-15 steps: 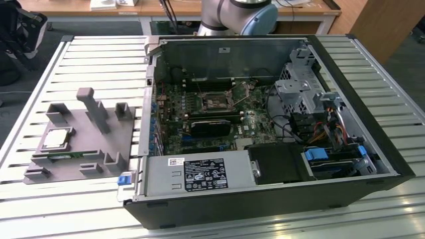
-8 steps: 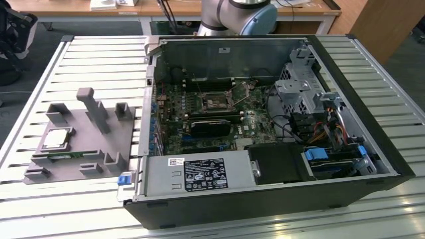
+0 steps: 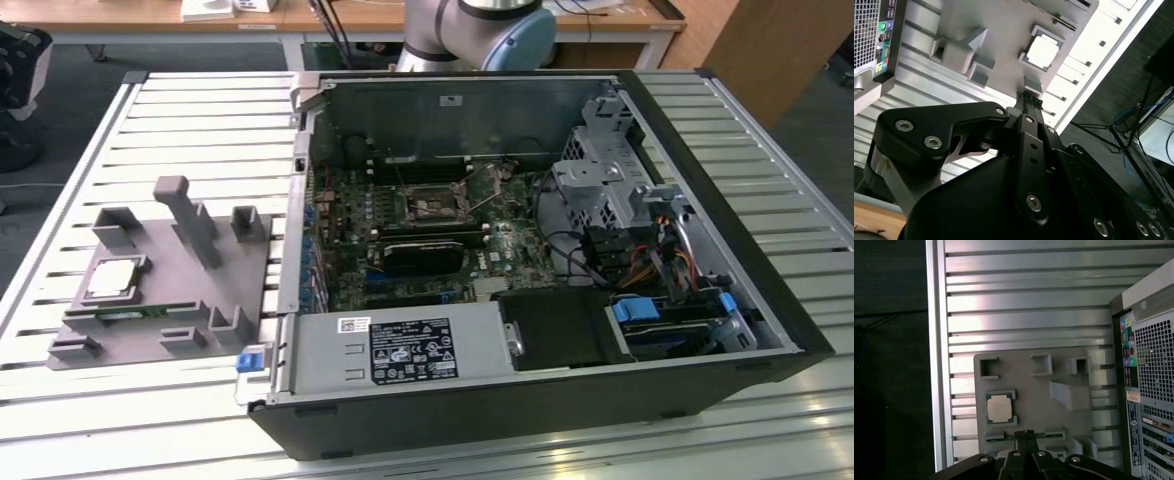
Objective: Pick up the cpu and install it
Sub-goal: 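Reach for the cpu, then pick up the cpu and move it towards the insertion slot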
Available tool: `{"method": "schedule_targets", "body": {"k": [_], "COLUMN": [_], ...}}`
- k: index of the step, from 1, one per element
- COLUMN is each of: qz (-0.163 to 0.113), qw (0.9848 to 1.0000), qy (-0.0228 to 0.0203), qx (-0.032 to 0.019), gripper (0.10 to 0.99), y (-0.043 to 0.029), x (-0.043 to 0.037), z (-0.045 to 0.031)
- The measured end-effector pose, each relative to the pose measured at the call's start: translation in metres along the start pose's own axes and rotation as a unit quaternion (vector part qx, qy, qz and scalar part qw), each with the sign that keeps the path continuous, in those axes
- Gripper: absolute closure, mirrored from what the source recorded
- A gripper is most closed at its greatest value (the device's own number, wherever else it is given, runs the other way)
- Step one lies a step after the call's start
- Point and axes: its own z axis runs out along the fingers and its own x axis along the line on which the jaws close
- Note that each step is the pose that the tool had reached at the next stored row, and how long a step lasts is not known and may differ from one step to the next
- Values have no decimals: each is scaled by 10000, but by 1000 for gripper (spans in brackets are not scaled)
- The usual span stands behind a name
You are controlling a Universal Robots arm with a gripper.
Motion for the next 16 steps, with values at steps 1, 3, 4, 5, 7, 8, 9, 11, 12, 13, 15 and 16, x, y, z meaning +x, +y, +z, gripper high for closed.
{"method": "schedule_targets", "body": {"k": [1, 3, 4, 5, 7, 8, 9, 11, 12, 13, 15, 16], "qz": [0, 0, 0, 0, -1, -1, 0, 0, 0, 0, -1, 0], "qw": [10000, 10000, 10000, 10000, 10000, 10000, 10000, 10000, 10000, 10000, 10000, 10000], "qy": [0, 0, 0, 0, 0, 0, 0, 0, 0, 1, 0, 3], "qx": [0, 0, 0, 0, 0, 0, 0, 0, 0, 0, 0, 0], "gripper": [980, 980, 980, 980, 980, 980, 980, 980, 980, 980, 980, 980], "y": [-2, -5, -6, -8, -11, -12, -13, -16, -17, -19, -19, -19], "x": [21, 59, 77, 97, 136, 155, 177, 210, 221, 225, 225, 225], "z": [-1, -1, -2, -2, -4, -4, -5, -5, -4, -4, 0, 1]}}
